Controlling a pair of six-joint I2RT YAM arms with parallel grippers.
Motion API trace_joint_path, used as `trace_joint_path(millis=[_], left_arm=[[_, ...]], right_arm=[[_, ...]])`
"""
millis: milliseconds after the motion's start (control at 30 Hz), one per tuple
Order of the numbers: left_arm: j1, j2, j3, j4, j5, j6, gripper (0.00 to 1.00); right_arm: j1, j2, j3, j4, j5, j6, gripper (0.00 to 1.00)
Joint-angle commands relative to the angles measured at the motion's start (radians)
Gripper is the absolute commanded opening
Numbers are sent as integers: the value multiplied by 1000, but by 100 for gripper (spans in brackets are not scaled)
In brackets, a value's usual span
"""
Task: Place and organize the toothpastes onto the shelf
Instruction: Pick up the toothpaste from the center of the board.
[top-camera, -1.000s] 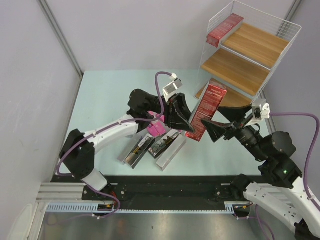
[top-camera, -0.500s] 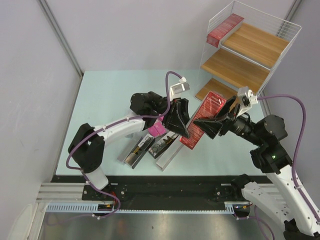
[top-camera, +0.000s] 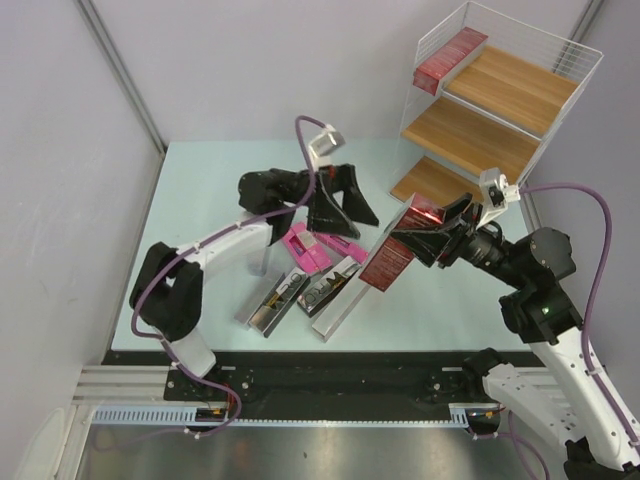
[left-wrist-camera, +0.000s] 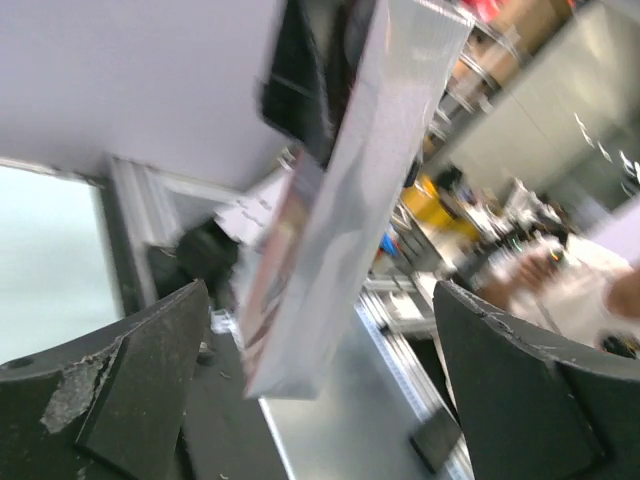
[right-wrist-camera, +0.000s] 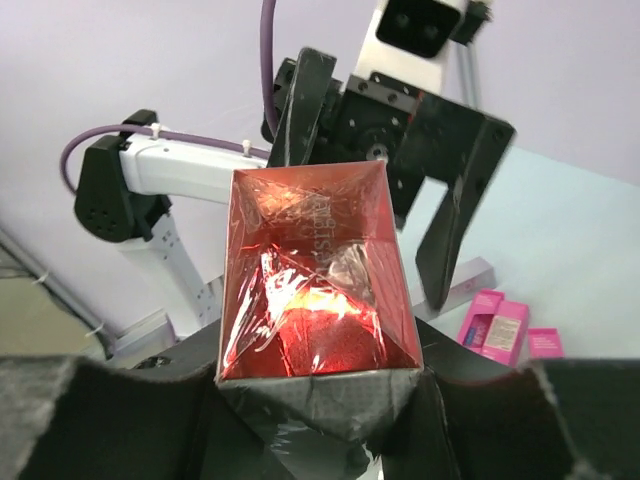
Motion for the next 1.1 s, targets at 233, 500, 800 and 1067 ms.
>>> trace_joint_path(millis=[233,500,800,1067], left_arm=[[116,-235,147,-1090,-567,985,100],[108,-287,134,-1364,-965,966,100],[91,-315,-66,-889,-720,797,100],[57,-263,-111,-475,-534,603,100]], right_arm=[[-14,22,53,36,319,-28,22],[-25,111,61,150,548,61,21],[-69,140,49,420,723,229,18],[-89,195,46,569,682,354,18]])
